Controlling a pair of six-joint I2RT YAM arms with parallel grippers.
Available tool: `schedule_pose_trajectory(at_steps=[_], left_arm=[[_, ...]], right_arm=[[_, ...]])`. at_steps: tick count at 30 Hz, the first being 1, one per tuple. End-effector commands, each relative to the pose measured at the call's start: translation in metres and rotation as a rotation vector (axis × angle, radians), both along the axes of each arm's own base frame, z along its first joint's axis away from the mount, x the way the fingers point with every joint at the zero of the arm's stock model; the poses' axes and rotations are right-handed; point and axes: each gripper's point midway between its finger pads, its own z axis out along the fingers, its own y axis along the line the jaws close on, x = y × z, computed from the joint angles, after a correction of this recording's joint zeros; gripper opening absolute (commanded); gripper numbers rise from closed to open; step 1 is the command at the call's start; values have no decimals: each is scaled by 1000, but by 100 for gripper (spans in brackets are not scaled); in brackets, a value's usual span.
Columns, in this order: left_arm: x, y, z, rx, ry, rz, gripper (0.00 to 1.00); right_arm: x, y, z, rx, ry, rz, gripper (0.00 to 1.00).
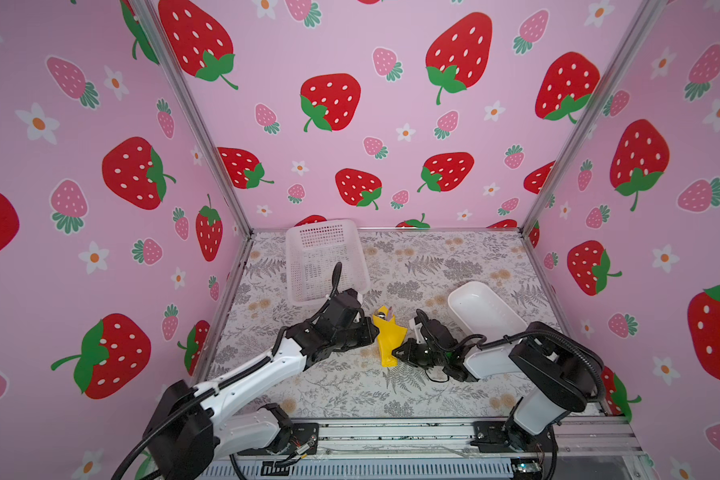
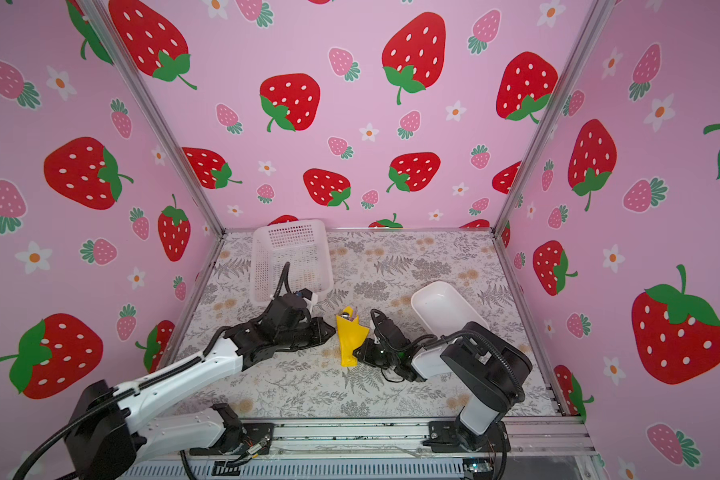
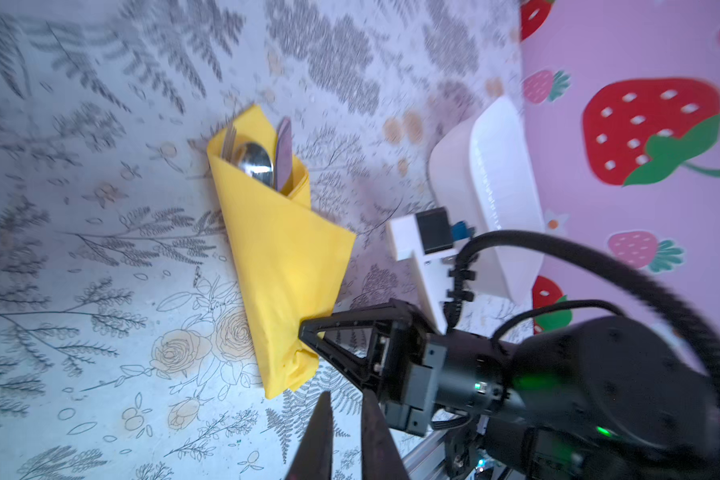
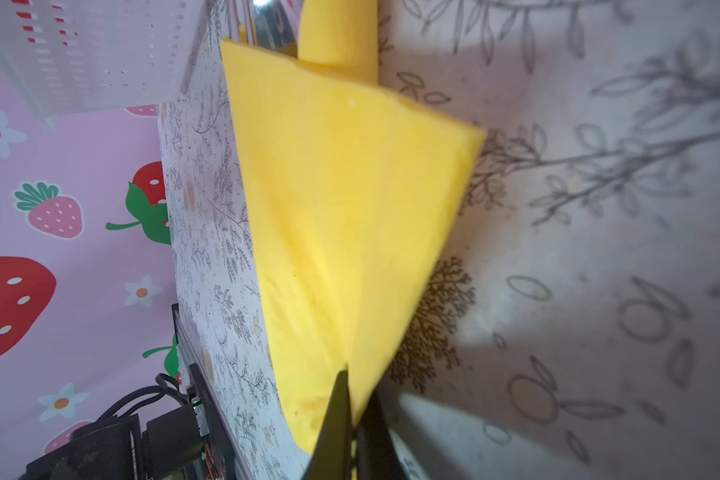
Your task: Place the utensils on the paper napkin and roll it up
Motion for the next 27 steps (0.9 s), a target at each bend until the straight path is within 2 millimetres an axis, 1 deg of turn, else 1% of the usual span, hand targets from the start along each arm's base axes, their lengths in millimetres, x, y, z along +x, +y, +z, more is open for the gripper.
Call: schedule_pose_trajectory(at_steps=[1,3,5,7,10,13,16,21,27], left_arm=[[-1,28,-16,90,56,68,19],[-5,22,-16,60,76,39,19],[-6,12,-21,27,101,8,19],[-6,1,-29,0,133,-19,19],[-6,-19,-37,-27,173,-82,19],[-5,-38,-45,-4,198,-135,17],[-2,-53,-58,29,224,-166,14],[8,-63,-84,79,267,-165,11],[12,-71,-108,121,309,-175,8]], right_arm=[[-14,-6,-3,-6,12,57,1],[-19,-7,-1,-1,8,87,1],[-24,-12,-1,-9,9,95,1],[-28,-18,-1,-13,6,100,1],[-35,-21,-1,-9,14,118,1],[-37,-24,0,-7,11,123,1],[-37,-25,-1,-9,9,120,1],[-36,-25,-2,-14,9,115,1],[-36,-28,-5,-25,14,100,2]])
